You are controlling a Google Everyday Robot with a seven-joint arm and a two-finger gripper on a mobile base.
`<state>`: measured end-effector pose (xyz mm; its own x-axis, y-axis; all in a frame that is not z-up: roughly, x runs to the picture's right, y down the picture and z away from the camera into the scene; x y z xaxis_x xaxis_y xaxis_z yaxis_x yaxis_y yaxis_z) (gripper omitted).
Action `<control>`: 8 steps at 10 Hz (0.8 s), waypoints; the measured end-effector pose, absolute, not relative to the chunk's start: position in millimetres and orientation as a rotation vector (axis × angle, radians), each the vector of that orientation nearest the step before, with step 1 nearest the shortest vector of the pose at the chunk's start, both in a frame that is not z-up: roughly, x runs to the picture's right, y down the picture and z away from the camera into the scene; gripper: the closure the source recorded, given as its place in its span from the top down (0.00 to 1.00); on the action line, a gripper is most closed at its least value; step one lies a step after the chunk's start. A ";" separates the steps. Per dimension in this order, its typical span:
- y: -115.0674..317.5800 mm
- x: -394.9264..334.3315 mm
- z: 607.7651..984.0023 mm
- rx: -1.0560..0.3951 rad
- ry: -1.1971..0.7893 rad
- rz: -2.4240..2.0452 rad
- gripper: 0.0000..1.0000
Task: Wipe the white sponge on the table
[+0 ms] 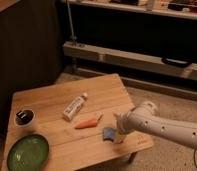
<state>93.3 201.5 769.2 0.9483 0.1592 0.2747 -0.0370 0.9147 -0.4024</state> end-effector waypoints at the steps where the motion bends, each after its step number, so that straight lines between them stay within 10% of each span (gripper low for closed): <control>1: 203.2 90.7 771.3 -0.400 -0.320 0.100 0.80; 8: 229.9 95.2 799.5 -0.473 -0.341 0.168 0.80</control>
<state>95.2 229.9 799.5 0.9299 0.2360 0.2822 -0.0793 0.8778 -0.4725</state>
